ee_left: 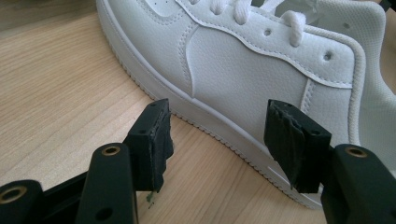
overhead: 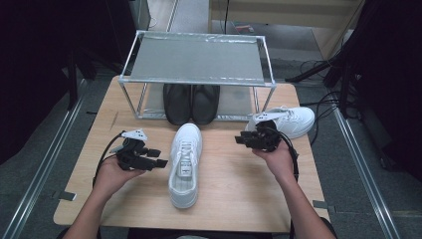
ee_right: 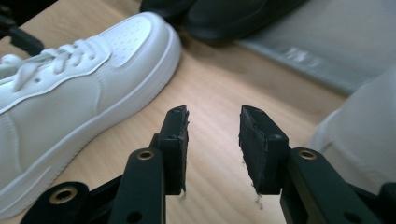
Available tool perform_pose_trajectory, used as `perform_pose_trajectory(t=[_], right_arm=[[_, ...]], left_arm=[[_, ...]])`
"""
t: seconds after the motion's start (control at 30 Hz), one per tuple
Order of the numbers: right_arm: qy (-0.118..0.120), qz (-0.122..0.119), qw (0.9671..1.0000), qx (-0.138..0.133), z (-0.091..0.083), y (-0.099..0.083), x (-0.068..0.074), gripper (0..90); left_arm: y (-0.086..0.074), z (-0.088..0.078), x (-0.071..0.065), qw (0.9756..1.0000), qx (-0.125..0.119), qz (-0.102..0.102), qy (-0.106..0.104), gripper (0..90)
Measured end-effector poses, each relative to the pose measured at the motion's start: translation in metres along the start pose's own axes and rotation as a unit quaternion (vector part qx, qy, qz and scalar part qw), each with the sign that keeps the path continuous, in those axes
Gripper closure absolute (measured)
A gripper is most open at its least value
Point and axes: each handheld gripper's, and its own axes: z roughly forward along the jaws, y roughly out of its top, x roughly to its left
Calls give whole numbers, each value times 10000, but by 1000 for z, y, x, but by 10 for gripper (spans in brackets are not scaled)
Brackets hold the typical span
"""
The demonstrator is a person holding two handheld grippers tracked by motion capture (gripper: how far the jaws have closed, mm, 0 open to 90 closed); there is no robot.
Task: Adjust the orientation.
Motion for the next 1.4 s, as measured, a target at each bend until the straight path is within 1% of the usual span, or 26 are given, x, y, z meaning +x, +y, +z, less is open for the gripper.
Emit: perform_pose_trajectory(t=[0.13,0.2,0.27,0.3,0.4,0.47,0.5,0.63,0.7,0.77,0.9,0.93,1.0,1.03,1.07,1.1,1.13,1.23,1.27,1.33,1.4], right_arm=[[-163,19,9998,-94,-9,10,-9,639],[-165,81,9998,-53,-12,15,-14,639],[-252,86,9996,-17,-15,19,-19,639],[-251,106,9996,-12,-16,21,-21,639],[-315,156,9994,-54,-22,28,-26,640],[-368,170,9991,-111,-27,32,-28,639],[-413,137,9990,-118,-30,34,-29,640],[-576,177,9980,-175,-39,39,-36,639],[-610,212,9978,-134,-39,39,-42,639],[-644,276,9975,-42,-36,37,-47,633],[-766,289,9964,210,-21,29,-54,625],[-770,331,9960,322,-17,28,-55,625],[-751,287,9957,458,-7,24,-59,616],[-706,335,9958,488,-2,23,-60,618],[-675,317,9961,480,2,22,-61,621],[-667,341,9958,524,5,21,-61,626],[-658,312,9958,556,9,20,-62,629],[-710,231,9949,673,21,15,-60,647],[-754,216,9939,773,24,14,-60,647],[-797,216,9938,741,24,14,-59,648],[-766,262,9941,725,25,13,-59,660]], left_arm=[[0,0,0,10000,2,13,11,416],[0,0,1,10000,5,-9,-16,416],[0,0,2,10000,-21,-32,-7,416],[0,0,3,10000,-13,-23,-4,416],[0,-2,2,10000,-21,-40,15,417],[0,-2,2,10000,-36,-15,10,417],[0,-2,1,10000,-32,1,17,417],[1,-1,0,10000,-19,27,10,417],[1,0,0,10000,-1,34,10,418],[1,0,0,10000,20,33,15,418],[1,0,0,10000,26,35,19,417],[1,0,0,10000,28,34,19,417],[1,0,0,10000,32,29,-21,417],[1,0,0,10000,14,11,-43,417],[1,0,0,10000,-5,20,-47,417],[1,0,0,10000,-8,20,-54,417],[1,0,0,10000,0,24,-55,417],[1,0,1,10000,17,27,-34,417],[1,0,1,10000,17,28,-45,417],[1,1,1,10000,19,25,-39,417],[1,1,1,10000,34,21,-52,417]])
